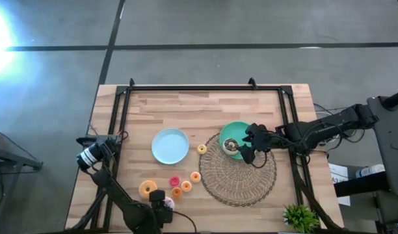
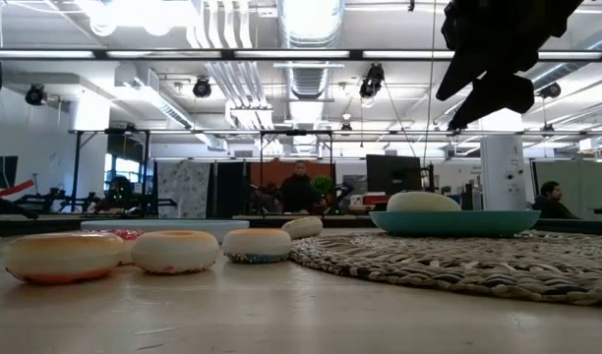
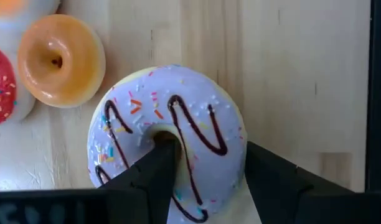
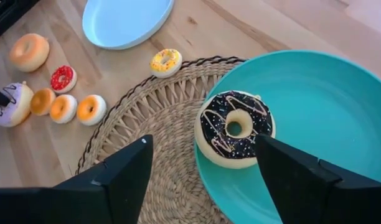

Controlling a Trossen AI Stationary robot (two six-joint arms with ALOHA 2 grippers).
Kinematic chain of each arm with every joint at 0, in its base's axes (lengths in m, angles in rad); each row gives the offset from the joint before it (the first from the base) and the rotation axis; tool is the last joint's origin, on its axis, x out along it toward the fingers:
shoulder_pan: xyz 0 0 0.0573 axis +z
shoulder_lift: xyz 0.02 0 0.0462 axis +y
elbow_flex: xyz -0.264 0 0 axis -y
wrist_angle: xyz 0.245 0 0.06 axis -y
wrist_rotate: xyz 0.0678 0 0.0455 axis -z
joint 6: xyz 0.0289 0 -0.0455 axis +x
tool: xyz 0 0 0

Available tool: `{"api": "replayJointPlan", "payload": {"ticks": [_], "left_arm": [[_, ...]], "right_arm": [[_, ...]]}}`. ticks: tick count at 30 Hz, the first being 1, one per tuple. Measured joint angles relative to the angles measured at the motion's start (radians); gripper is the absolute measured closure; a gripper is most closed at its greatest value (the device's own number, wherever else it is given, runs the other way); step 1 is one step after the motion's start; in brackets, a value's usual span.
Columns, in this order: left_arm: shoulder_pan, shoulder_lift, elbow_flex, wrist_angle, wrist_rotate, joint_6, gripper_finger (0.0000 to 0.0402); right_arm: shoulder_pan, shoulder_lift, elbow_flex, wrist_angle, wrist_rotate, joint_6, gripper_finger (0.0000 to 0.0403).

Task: Pick & Place donuts
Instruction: Put the purple doughnut on the green plate

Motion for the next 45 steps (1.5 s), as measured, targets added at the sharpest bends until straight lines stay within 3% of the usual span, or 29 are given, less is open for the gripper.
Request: {"api": "replayJointPlan", "payload": {"ticks": [4,10,16,19,24,27,30,37,45], "left_arm": [[0.007,0.008,-0.009,0.002,-0.006,-0.001,0.0277],[0.013,-0.006,-0.013,-0.022,-0.011,0.016,0.0383],[0.065,-0.111,0.004,-0.167,-0.075,0.039,0.0396],[0.136,-0.185,-0.017,-0.124,-0.151,0.171,0.0399],[0.346,-0.252,-0.134,0.049,-0.154,0.491,0.0400],[0.495,-0.271,-0.196,0.180,-0.117,0.728,0.0400],[0.646,-0.274,-0.207,0.343,-0.011,0.930,0.0400],[0.937,-0.229,-0.124,0.549,0.193,1.087,0.0401],[0.999,-0.019,0.141,0.589,0.330,1.178,0.0401]], "right_arm": [[0.000,0.000,0.000,0.000,0.000,0.002,0.0135],[0.000,0.000,0.000,0.000,-0.001,0.013,0.0144],[0.000,-0.017,0.000,0.004,-0.001,-0.020,0.0154],[0.000,-0.052,0.006,0.004,0.036,-0.038,0.0158],[-0.005,-0.154,0.011,0.003,0.112,-0.060,0.0161],[-0.004,-0.205,0.011,-0.004,0.133,-0.060,0.0161],[-0.004,-0.242,0.011,-0.011,0.154,-0.060,0.0164],[-0.004,-0.291,0.011,-0.016,0.253,-0.059,0.0165],[-0.003,-0.321,0.010,-0.143,0.224,0.064,0.0170]]}}
